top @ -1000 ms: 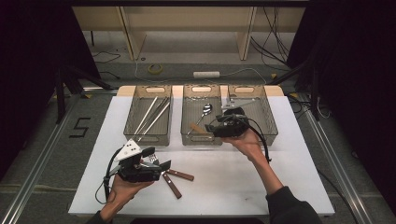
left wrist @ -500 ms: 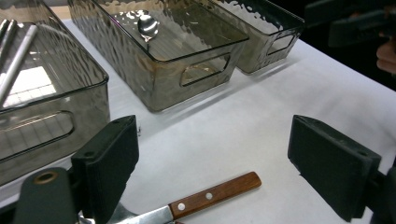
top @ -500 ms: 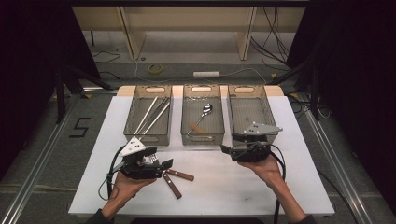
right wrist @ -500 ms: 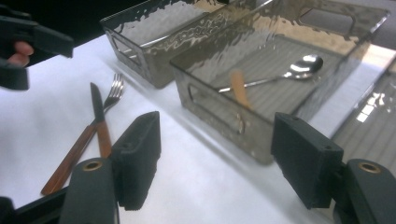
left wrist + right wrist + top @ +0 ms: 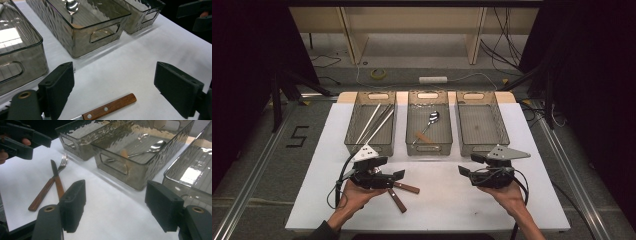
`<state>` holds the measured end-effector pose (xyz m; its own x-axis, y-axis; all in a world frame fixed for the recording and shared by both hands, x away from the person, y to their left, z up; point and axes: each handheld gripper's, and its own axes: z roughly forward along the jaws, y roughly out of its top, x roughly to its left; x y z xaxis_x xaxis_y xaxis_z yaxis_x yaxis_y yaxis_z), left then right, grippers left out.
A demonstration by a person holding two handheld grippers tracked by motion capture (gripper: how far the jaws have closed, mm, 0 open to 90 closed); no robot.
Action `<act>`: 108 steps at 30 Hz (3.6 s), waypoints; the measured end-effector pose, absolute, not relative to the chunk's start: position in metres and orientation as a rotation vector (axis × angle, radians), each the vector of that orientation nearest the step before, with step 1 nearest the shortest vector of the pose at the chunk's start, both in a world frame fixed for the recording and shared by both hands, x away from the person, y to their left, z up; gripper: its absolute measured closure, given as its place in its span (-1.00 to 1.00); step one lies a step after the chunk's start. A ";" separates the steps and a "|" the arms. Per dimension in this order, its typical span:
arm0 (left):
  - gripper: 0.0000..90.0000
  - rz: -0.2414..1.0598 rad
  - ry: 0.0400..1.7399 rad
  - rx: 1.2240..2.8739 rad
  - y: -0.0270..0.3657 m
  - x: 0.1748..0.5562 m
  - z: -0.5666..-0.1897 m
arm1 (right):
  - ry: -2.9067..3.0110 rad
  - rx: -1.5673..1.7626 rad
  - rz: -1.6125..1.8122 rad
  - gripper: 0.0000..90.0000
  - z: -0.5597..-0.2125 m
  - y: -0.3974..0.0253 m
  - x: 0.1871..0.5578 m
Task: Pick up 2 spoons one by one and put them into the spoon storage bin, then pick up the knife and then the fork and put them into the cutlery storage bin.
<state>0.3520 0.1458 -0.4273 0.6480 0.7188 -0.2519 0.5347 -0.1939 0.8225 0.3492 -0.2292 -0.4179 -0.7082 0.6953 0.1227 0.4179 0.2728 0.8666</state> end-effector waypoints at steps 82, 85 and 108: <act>0.98 0.073 0.985 2.358 0.094 0.385 -0.472 | 2.308 1.028 1.374 -0.33 -0.434 -0.234 0.325; 0.98 0.060 0.986 2.369 0.094 0.384 -0.473 | 2.309 1.026 1.375 -0.33 -0.434 -0.234 0.325; 0.98 -0.111 0.947 2.546 0.133 0.355 -0.469 | 2.323 1.009 1.365 -0.33 -0.432 -0.231 0.325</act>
